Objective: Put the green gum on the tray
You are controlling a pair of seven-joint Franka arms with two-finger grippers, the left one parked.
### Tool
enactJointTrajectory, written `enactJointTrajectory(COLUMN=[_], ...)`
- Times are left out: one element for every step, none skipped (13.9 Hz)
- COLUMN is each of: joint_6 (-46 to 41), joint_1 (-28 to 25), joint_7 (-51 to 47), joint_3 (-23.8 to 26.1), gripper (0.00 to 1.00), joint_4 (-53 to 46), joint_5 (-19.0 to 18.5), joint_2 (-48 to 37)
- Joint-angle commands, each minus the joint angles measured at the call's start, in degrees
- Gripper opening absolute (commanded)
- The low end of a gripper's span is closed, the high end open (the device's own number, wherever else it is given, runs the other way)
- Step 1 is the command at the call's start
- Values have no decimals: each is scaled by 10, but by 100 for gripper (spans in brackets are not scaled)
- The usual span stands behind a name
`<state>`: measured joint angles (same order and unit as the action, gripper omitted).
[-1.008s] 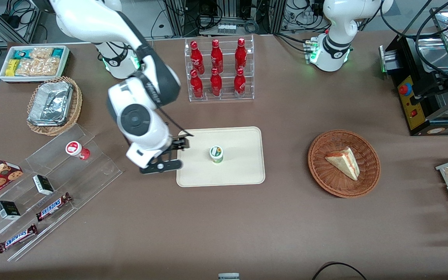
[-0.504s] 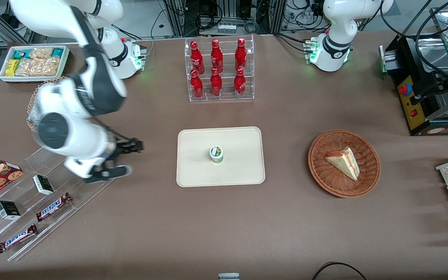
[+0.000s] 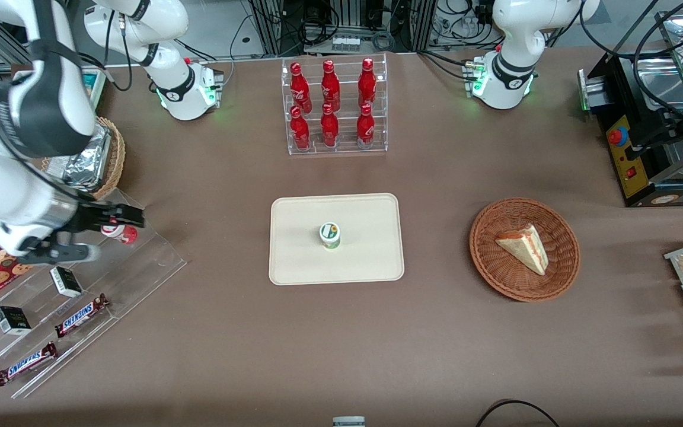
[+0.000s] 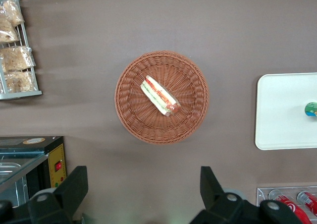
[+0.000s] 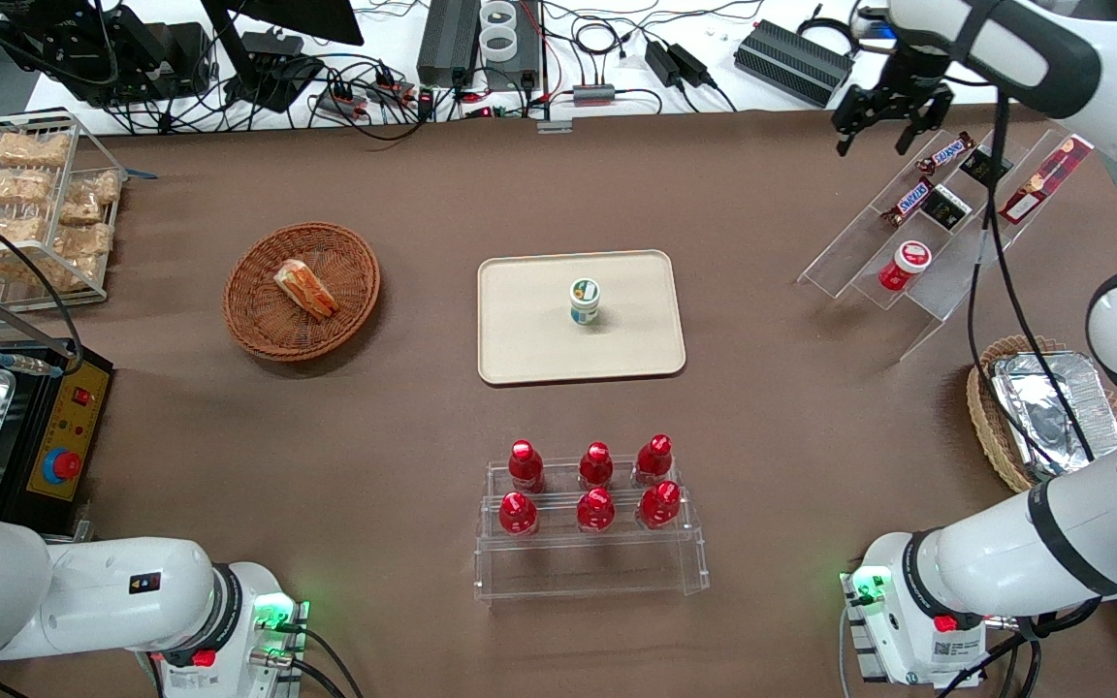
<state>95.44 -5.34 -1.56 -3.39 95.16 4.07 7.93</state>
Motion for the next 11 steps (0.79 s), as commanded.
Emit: enactJointTrajectory(joint_6=[-13, -24, -29, -38, -48, -60, -80, -99, -112, -123, -132], joint_1=[35, 47, 54, 57, 58, 58, 58, 57, 55, 55, 55], joint_7=[33, 45, 48, 48, 48, 48, 46, 43, 42, 41, 41], joint_3=[7, 7, 7, 7, 7, 7, 7, 7, 6, 6, 6], gripper=[100, 100, 100, 100, 100, 100, 100, 100, 100, 100, 100], joint_4=[35, 34, 34, 34, 34, 34, 33, 30, 28, 27, 28], joint_5=[5, -5, -11, -13, -27, -43, -47, -47, -47, -47, -47], joint_2=[-41, -46, -55, -62, -70, -78, -85, -91, -93, -98, -100])
